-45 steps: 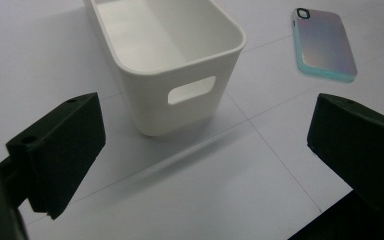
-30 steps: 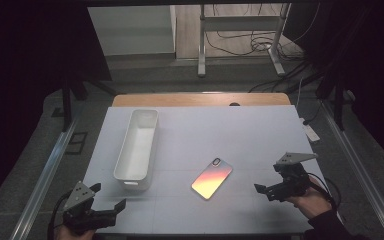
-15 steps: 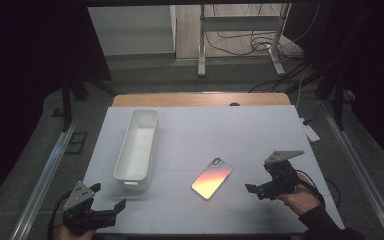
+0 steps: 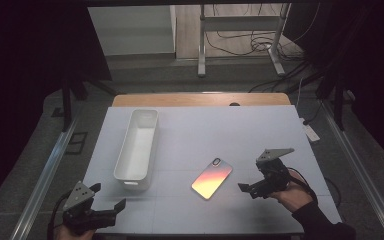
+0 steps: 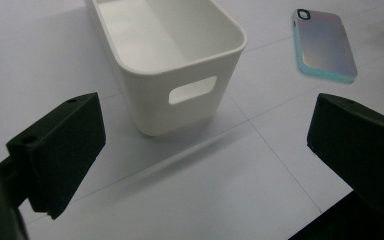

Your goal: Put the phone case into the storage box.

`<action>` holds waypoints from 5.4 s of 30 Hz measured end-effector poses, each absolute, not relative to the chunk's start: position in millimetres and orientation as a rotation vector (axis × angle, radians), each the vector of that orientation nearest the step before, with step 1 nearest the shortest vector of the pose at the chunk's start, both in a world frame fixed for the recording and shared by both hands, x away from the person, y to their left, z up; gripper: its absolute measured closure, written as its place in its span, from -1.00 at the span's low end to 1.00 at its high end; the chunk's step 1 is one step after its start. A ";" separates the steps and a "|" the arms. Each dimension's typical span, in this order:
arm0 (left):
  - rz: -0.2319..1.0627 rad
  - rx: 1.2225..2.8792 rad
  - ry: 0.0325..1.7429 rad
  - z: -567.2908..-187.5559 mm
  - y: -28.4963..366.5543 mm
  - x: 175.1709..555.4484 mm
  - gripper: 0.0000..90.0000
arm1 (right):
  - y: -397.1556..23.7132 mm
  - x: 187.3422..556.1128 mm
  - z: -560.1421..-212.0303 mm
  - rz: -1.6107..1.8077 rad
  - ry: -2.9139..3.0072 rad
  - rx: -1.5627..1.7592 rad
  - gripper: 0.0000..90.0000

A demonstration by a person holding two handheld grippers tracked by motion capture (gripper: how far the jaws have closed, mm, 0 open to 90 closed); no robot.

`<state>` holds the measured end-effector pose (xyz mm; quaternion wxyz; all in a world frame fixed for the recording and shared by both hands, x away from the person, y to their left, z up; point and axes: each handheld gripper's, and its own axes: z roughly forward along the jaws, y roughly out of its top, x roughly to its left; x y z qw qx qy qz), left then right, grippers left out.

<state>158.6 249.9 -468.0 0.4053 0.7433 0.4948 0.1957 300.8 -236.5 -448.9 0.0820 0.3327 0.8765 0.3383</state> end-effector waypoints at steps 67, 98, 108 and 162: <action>0.480 1.874 1.250 -468.2 250.9 159.2 -0.93 | -160.3 326.1 -460.2 0.925 2.751 0.811 -1.00; 0.475 1.870 1.254 -468.4 251.5 159.6 -0.94 | -120.5 340.4 -470.5 0.809 2.820 0.775 -0.97; 0.475 1.870 1.252 -468.4 251.7 159.5 -0.94 | -120.6 338.7 -472.2 0.735 2.816 0.768 -0.02; 0.473 1.877 1.251 -468.5 251.6 159.7 -0.93 | -55.4 341.5 -505.3 0.756 2.977 0.602 0.99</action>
